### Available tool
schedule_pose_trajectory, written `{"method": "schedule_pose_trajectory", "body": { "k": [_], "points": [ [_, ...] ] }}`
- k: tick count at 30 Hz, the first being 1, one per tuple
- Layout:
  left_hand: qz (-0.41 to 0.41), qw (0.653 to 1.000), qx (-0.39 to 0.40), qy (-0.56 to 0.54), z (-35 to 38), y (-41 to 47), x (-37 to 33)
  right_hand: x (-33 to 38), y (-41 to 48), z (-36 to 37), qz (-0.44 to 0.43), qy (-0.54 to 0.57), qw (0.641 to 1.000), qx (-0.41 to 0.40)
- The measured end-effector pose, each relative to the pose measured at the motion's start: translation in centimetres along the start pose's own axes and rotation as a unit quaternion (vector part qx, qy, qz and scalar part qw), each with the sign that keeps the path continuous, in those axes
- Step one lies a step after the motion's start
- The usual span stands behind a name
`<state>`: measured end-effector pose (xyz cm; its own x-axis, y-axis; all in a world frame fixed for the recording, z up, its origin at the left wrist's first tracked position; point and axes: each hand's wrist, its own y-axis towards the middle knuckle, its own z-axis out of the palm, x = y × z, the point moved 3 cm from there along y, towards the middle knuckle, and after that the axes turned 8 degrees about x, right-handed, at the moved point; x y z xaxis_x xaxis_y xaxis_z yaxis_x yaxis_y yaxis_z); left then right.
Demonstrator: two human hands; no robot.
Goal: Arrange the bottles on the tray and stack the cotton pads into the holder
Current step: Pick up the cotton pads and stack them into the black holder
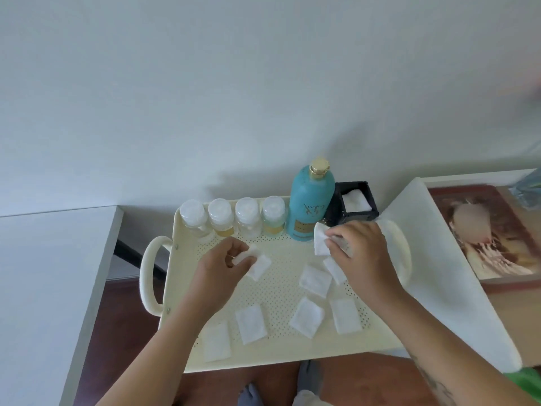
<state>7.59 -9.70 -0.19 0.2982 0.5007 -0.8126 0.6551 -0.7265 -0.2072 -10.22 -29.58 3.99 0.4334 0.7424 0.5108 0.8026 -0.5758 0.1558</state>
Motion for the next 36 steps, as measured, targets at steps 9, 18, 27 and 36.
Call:
{"method": "schedule_pose_trajectory", "body": {
  "k": [9,18,27,36],
  "points": [
    [0.026,0.999,0.006,-0.027,2.1,1.4,-6.2,-6.2,7.3,-5.3,0.020,-0.028,0.999,0.019],
    [0.001,1.000,0.004,-0.025,3.3,1.5,-7.1,-7.3,10.4,-3.5,-0.022,-0.118,0.984,0.129],
    [-0.006,1.000,-0.004,-0.025,3.5,2.1,-7.8,-6.9,9.0,-4.5,-0.056,-0.153,0.977,0.140],
    [0.047,0.997,0.031,-0.054,5.0,2.7,-12.3,-7.5,6.0,-5.0,-0.032,-0.045,0.997,0.045]
  ]
}}
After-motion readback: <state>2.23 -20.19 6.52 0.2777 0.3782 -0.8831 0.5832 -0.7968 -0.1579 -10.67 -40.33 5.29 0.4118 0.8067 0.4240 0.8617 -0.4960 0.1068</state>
